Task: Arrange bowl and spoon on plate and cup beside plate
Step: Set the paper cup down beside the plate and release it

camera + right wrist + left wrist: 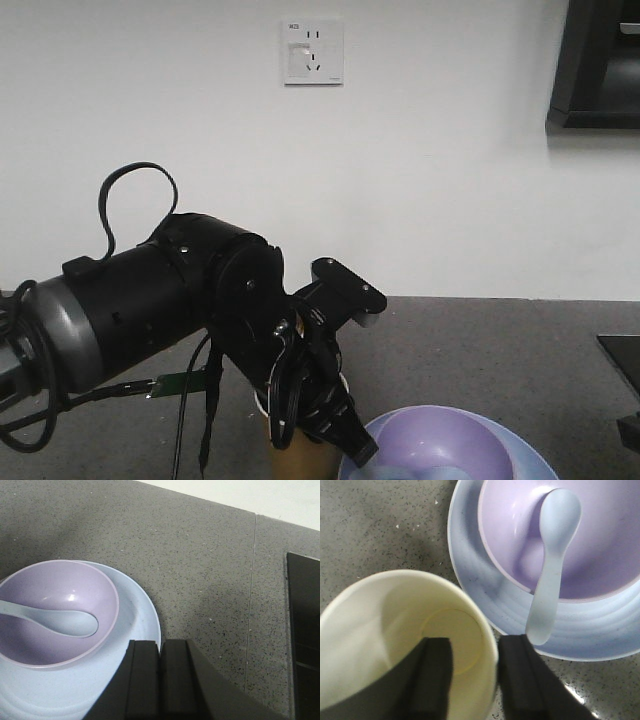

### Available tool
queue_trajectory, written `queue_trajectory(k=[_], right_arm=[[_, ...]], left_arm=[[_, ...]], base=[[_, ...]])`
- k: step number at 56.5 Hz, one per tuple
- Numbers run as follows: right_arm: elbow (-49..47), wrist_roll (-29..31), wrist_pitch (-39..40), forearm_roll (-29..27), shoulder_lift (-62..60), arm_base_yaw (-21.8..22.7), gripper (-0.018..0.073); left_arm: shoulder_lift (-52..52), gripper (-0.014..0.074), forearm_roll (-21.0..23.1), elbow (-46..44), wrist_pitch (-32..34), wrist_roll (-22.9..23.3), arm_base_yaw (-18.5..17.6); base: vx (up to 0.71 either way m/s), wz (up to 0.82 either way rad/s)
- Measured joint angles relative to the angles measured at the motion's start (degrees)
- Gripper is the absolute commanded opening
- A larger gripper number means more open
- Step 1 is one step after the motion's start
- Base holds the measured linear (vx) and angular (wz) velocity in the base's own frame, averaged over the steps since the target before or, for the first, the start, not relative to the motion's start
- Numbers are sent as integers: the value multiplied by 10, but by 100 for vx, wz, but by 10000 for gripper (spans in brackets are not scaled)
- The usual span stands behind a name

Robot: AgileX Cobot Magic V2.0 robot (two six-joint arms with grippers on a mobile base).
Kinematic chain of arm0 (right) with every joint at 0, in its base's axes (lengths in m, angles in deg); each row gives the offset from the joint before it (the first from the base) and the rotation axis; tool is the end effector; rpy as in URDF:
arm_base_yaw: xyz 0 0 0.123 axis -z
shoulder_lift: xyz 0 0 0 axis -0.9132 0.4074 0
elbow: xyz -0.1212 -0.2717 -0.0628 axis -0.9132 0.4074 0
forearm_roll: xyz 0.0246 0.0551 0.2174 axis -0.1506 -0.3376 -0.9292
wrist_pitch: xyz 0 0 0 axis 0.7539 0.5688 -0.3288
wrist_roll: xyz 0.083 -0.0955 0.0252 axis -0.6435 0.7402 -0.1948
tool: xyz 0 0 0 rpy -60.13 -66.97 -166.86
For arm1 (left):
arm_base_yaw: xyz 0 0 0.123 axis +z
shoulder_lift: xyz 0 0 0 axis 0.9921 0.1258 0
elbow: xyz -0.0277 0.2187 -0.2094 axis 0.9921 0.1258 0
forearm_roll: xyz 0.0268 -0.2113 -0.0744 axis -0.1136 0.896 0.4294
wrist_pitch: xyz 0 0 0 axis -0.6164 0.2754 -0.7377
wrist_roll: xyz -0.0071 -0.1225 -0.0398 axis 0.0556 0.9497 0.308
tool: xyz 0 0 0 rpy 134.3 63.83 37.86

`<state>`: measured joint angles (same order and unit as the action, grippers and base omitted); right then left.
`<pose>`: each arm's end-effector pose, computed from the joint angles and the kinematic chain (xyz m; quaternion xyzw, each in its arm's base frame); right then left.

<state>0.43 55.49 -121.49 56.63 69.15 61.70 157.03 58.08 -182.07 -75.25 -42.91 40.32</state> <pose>0.1657 0.0200 0.3255 -0.1270 0.8744 0.0006 0.4683 0.2933 -0.2773 0.3095 0.4346 0.8701 -0.0887 0.2150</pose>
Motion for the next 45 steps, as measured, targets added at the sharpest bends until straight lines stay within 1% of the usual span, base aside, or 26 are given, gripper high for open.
queue_trajectory(k=[4, 8, 22, 28, 30, 34, 38, 41, 42, 43, 45], right_arm=[[0, 0, 0, 0, 0, 0, -8], [0, 0, 0, 0, 0, 0, -8], [0, 0, 0, 0, 0, 0, -8], [0, 0, 0, 0, 0, 0, -8], [0, 0, 0, 0, 0, 0, -8], [0, 0, 0, 0, 0, 0, -8], [0, 0, 0, 0, 0, 0, -8], [0, 0, 0, 0, 0, 0, -8], [0, 0, 0, -1, 0, 0, -8], [0, 0, 0, -1, 0, 0, -8], [0, 0, 0, -2, 0, 0, -8]], left_arm=[[0, 521, 0, 0, 0, 0, 0], [-1, 535, 1, 0, 0, 0, 0], [-19, 533, 2, -15, -13, 0, 0], [-30, 491, 2, -41, -20, 0, 0], [-34, 459, 2, -49, -20, 0, 0], [-51, 351, -1, -66, -19, 0, 0], [-73, 192, -10, -74, -16, 0, 0], [-98, 47, -27, -76, -10, 0, 0], [-105, 11, -33, -76, -9, 0, 0], [-115, -10, -39, -76, -7, 0, 0], [-132, -9, -51, -76, -4, 0, 0]], base=[[0, 0], [0, 0], [0, 0], [0, 0], [0, 0], [0, 0], [0, 0], [0, 0], [0, 0], [0, 0], [0, 0]])
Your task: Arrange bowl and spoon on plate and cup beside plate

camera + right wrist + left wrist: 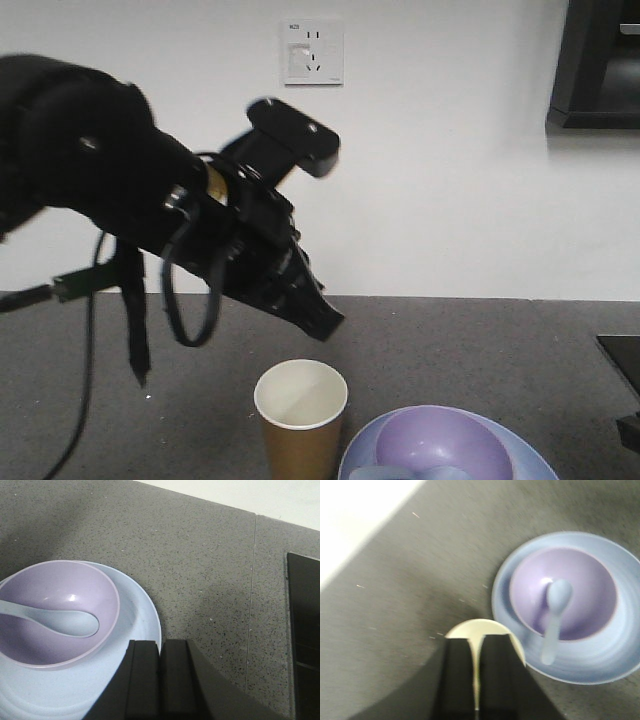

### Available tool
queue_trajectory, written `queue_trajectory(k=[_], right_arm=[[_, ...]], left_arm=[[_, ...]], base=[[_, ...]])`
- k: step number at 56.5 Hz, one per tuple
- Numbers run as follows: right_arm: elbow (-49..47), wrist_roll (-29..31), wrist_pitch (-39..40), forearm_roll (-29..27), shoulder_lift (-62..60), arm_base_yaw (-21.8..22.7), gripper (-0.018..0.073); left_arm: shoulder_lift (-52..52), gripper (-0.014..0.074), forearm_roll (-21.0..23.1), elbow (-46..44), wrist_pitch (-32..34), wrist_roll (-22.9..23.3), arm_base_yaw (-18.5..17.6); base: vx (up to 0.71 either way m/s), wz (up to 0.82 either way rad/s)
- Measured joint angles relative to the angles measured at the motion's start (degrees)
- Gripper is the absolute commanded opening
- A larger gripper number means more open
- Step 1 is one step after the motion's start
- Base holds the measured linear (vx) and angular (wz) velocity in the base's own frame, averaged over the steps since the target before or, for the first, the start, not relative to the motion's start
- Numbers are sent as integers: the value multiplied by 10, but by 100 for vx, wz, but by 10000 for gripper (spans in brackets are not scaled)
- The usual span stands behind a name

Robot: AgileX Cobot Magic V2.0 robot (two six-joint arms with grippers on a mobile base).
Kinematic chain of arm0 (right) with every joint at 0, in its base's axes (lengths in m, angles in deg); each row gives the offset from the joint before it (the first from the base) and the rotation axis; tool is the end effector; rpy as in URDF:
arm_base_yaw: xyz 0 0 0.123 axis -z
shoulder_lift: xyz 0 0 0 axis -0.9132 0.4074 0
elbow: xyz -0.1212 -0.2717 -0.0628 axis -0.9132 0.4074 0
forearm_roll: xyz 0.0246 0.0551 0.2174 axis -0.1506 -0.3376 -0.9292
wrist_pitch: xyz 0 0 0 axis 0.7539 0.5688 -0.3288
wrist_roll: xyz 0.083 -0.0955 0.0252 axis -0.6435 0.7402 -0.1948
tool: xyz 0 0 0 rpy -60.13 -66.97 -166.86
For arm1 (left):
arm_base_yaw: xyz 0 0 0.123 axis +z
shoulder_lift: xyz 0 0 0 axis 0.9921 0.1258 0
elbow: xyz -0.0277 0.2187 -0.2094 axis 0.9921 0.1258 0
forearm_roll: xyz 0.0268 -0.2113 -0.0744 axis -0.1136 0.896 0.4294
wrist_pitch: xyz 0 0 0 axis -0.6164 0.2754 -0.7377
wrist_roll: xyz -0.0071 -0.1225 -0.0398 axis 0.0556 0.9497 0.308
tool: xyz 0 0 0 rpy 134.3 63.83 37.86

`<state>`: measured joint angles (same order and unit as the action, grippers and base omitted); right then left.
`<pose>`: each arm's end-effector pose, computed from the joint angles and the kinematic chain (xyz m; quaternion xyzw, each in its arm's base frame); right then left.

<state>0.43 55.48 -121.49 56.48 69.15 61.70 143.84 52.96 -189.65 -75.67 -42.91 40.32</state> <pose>0.1656 0.0201 0.3255 -0.1262 0.8745 0.0018 0.4684 0.2612 -0.2339 0.4351 0.4162 0.8168 -0.0915 0.3889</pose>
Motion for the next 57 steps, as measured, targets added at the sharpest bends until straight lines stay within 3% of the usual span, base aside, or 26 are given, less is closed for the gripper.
queue_trajectory(k=[6, 14, 25, 33, 42, 57], right_arm=[[0, 6, 0, -10, 0, 0, -7], [4, 71, 3, -67, -1, 0, -7], [106, 266, 55, -251, -38, 0, -7], [163, 402, 72, -374, -90, 0, -7], [173, 459, 89, -466, -131, 0, -7], [173, 460, 90, -533, -140, 0, -7]], left_arm=[[-72, -6, -36, 40, 26, 14, 0], [-191, -3, -46, 204, 107, 34, 22], [-396, -3, -51, 515, 253, 82, 58], [-515, -3, -52, 682, 332, 131, 61], [-607, -3, -51, 776, 344, 182, 61], [-656, -3, -49, 799, 346, 189, 61]], base=[[0, 0], [0, 0], [0, 0], [0, 0], [0, 0], [0, 0]])
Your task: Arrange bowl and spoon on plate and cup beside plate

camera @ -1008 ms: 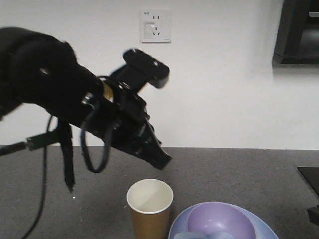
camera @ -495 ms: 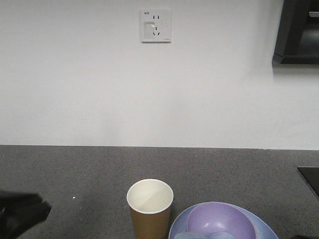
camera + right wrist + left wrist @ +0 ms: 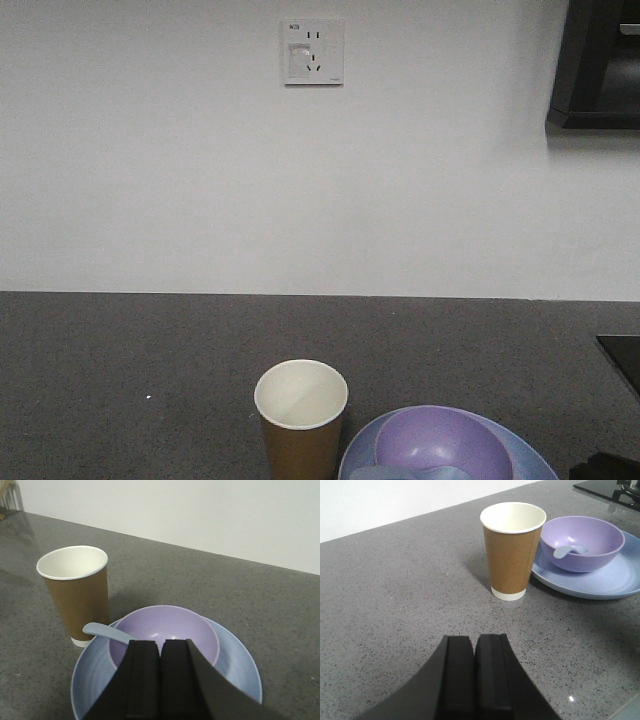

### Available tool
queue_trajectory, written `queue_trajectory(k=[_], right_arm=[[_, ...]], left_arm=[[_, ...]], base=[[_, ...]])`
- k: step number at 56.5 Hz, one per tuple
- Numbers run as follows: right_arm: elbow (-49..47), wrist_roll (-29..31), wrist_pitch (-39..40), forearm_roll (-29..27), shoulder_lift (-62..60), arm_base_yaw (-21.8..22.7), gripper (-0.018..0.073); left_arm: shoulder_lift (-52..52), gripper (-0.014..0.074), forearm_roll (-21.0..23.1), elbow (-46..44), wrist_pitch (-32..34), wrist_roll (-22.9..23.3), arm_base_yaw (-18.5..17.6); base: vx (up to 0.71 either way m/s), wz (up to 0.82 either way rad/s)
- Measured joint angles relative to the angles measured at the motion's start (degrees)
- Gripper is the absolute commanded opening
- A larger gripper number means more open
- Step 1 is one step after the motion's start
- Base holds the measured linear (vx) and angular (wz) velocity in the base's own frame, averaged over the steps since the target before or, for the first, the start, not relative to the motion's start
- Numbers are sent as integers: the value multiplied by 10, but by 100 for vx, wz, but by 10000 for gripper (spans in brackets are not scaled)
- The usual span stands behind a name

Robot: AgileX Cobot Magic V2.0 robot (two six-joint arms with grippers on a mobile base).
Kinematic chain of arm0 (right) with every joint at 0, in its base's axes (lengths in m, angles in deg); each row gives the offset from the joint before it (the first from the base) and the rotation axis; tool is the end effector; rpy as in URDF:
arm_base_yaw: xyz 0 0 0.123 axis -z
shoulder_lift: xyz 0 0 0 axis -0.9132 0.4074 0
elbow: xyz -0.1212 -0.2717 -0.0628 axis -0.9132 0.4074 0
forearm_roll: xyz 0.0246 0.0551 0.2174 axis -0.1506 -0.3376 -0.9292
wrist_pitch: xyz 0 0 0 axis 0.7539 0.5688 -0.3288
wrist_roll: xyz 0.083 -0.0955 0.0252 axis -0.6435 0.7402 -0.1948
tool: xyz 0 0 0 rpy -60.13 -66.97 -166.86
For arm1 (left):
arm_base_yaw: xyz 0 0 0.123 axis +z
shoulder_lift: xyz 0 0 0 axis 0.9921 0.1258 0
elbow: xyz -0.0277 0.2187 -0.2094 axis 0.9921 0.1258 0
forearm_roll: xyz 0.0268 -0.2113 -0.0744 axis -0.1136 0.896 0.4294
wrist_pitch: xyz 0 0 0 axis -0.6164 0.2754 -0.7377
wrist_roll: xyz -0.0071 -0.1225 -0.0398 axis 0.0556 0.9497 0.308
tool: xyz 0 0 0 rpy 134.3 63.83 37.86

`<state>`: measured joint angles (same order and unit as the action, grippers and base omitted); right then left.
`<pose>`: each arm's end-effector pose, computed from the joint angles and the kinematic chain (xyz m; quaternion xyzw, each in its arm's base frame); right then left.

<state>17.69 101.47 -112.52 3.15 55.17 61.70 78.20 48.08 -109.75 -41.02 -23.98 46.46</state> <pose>0.1156 0.0543 0.3019 -0.1652 0.7822 0.1442 0.5832 0.0764 -0.0471 0.2949 0.2329 0.7974 -0.1587 0.5335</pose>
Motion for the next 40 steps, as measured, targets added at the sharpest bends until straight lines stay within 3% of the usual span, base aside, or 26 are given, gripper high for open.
queue_trajectory(k=[29, 33, 40], right_arm=[[1, 0, 0, -9, 0, 0, -7], [1, 0, 0, -9, 0, 0, -7], [1, 0, 0, -9, 0, 0, -7]], left_arm=[[0, -3, 1, 8, 8, 1, 1], [-6, -3, 1, 23, 34, -2, 13], [-46, -3, 5, 86, 143, -10, 82]], base=[[0, 0], [0, 1], [0, 0]])
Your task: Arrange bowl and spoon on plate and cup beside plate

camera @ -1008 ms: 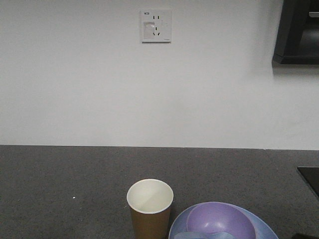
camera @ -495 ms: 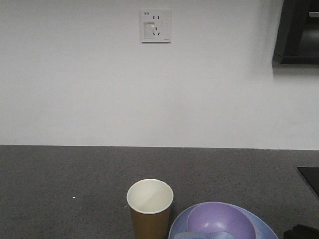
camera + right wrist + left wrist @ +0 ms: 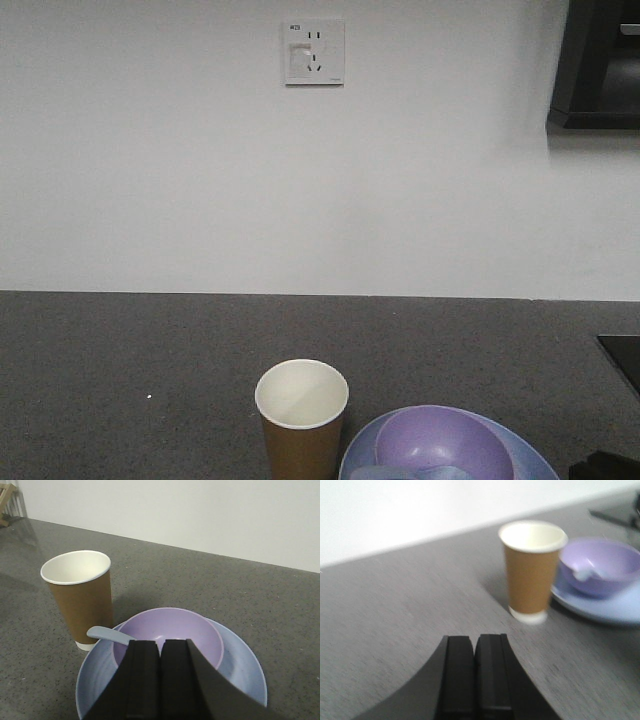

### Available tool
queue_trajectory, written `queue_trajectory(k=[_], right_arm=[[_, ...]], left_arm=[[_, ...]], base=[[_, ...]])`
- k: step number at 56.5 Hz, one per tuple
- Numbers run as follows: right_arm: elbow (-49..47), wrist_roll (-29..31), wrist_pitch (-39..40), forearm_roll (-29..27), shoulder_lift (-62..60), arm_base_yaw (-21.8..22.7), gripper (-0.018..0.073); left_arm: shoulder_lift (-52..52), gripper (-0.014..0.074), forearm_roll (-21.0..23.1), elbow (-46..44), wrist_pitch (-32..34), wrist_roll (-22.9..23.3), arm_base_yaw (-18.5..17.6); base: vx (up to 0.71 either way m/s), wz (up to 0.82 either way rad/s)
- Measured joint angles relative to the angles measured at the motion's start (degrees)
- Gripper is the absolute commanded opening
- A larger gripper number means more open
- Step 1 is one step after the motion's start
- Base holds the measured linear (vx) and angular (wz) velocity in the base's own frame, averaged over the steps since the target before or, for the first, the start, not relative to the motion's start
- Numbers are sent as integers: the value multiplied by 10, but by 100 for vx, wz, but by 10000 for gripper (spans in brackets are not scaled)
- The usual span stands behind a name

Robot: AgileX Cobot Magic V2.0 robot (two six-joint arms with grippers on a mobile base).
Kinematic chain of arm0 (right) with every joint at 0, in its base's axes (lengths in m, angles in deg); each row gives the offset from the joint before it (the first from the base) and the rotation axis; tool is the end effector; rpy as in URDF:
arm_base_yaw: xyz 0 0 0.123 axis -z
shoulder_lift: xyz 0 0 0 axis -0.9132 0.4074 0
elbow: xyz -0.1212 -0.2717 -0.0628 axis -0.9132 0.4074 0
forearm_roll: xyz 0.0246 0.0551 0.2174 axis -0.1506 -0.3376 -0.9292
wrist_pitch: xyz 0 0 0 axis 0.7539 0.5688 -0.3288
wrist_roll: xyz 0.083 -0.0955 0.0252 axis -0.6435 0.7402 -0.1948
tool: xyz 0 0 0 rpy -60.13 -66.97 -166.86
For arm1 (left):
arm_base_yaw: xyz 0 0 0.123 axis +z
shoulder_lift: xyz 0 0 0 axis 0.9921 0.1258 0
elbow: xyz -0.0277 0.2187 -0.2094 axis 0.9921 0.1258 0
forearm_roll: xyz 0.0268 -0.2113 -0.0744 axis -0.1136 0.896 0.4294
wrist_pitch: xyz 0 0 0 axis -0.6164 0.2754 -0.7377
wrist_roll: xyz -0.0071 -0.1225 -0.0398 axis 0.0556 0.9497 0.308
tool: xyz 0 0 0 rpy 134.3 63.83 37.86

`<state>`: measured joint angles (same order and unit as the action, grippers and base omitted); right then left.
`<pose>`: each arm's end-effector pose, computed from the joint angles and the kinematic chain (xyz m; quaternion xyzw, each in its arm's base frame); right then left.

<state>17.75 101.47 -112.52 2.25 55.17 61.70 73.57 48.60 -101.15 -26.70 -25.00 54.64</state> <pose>0.1156 0.0547 0.3022 -0.1600 0.7818 0.1501 0.5837 0.0776 -0.0375 0.2807 0.1777 0.7572 -0.1453 0.6115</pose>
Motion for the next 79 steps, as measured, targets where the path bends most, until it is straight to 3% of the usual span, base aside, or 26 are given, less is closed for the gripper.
queue_trajectory(k=[10, 17, 24, 79], right_arm=[[0, 0, 0, 0, 0, 0, -7], [0, 0, 0, 0, 0, 0, -7], [0, 0, -1, 0, 0, 0, -7], [0, 0, -2, 0, -1, 0, -6]], left_arm=[[-101, -3, 0, 137, 144, -2, 121], [-185, -3, 4, 206, 161, -2, 191], [-230, -3, 6, 214, 144, -3, 229], [-233, -3, 6, 214, 135, -4, 238]], base=[[0, 0], [0, 0], [0, 0], [0, 0]])
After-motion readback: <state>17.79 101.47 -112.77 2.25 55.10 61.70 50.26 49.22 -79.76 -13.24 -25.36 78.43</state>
